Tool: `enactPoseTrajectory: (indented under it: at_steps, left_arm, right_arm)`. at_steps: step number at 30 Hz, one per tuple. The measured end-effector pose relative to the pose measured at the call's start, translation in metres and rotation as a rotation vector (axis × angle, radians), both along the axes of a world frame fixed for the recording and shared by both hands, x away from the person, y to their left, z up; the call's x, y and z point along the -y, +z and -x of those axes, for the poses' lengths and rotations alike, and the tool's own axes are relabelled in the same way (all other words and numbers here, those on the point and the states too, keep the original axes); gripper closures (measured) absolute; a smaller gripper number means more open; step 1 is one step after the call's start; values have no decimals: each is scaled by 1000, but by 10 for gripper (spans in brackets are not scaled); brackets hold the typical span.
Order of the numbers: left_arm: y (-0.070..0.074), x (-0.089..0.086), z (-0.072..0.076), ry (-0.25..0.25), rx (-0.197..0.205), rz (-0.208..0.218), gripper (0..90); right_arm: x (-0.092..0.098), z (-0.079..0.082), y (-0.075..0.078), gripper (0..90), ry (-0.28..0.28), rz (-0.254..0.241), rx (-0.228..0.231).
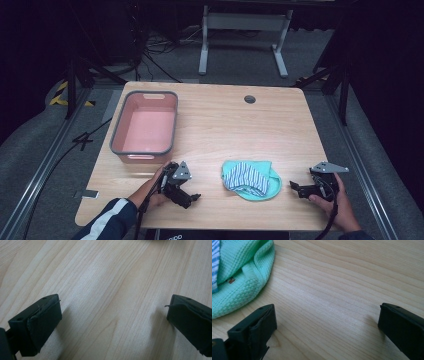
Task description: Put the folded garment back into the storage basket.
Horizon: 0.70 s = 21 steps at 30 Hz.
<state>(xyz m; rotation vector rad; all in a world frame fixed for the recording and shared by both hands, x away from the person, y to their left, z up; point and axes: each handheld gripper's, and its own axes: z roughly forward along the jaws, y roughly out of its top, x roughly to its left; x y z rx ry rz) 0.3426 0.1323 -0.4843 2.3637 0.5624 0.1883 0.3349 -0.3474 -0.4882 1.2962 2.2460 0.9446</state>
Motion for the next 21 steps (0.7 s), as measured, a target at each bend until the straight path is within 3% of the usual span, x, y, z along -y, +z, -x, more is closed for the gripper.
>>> enactPoseTrajectory:
  at_steps: [10,19,21]
  left_arm:
    - [0,-2,1,-5,2,-1,2]
    - [3,-1,0,-59,-6,-28,18]
    - [5,1,-1,-66,-11,-37,30]
  right_arm:
    - [0,1,0,21,-10,-1,-2]
    - [0,1,1,24,-20,1,-10]
    - [0,2,3,108,-35,0,-8]
